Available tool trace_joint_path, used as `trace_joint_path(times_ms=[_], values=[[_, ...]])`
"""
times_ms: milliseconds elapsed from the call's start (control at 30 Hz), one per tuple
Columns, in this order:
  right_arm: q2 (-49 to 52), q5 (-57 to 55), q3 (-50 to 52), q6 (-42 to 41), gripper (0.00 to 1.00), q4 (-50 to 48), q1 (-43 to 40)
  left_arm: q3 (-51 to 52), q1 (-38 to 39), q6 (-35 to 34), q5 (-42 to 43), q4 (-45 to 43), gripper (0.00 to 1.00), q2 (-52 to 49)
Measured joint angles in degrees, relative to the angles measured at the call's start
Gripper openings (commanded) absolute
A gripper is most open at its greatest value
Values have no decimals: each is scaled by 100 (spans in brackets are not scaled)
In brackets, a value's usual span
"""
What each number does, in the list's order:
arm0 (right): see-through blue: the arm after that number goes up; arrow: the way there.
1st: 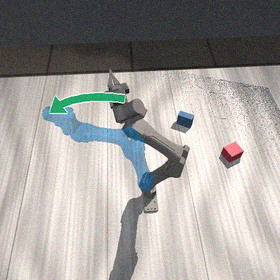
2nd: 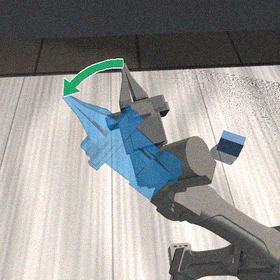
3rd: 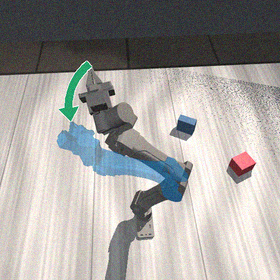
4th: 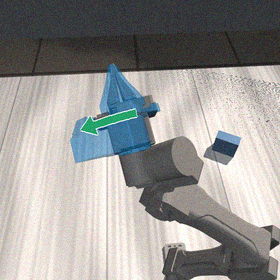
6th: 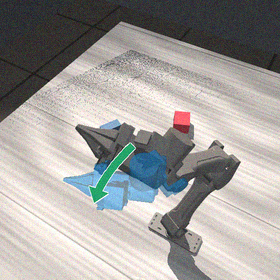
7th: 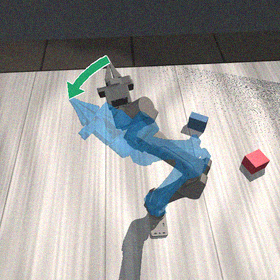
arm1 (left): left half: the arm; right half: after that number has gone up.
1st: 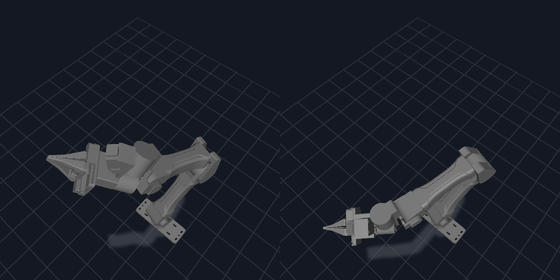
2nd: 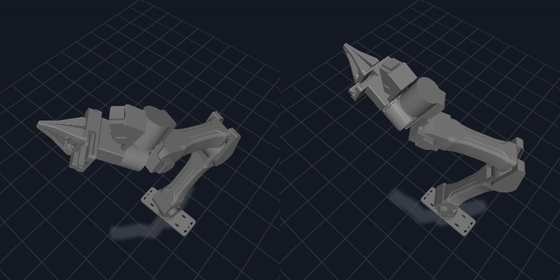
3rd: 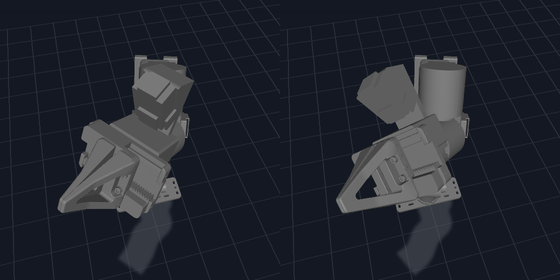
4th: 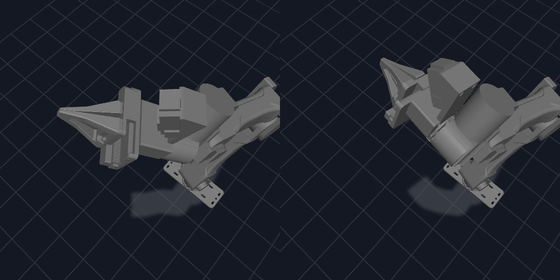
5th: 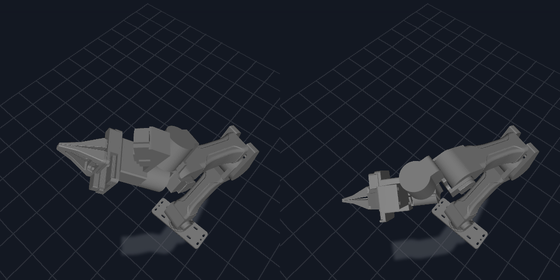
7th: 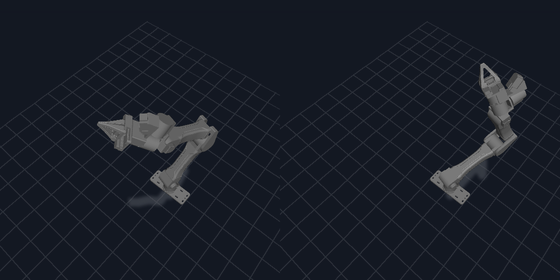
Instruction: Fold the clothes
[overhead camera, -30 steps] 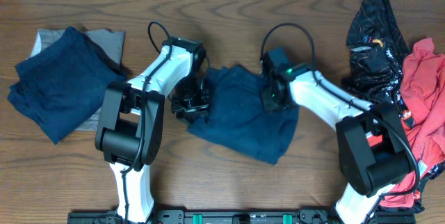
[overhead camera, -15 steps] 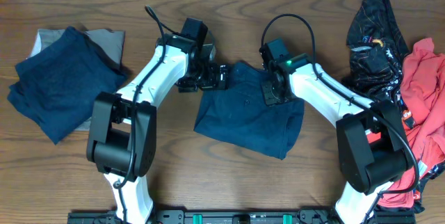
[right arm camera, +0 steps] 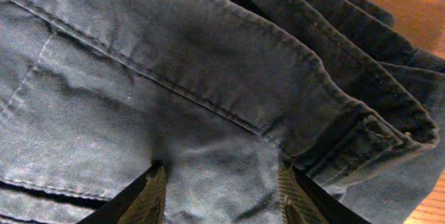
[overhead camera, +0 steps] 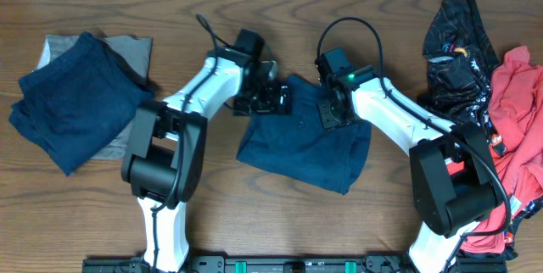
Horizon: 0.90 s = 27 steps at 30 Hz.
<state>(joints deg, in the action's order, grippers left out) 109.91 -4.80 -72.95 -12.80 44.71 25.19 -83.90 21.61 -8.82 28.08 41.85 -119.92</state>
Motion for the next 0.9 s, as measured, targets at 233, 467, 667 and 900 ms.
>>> trace_joint_path(times_ms=[233,467,667,900], values=[[-2,-2,-20,2,48,186,0,0,315,291,157,-107,6,-33],[-439,-20,-131,2,49,551,-42,4,4,326,-275,85,6,179],[-1836,-26,-240,7,59,621,-337,9,-811,337,-1502,271,6,1447],[-2914,-44,-313,20,59,907,-472,2,-2203,433,-2688,-214,6,3069]])
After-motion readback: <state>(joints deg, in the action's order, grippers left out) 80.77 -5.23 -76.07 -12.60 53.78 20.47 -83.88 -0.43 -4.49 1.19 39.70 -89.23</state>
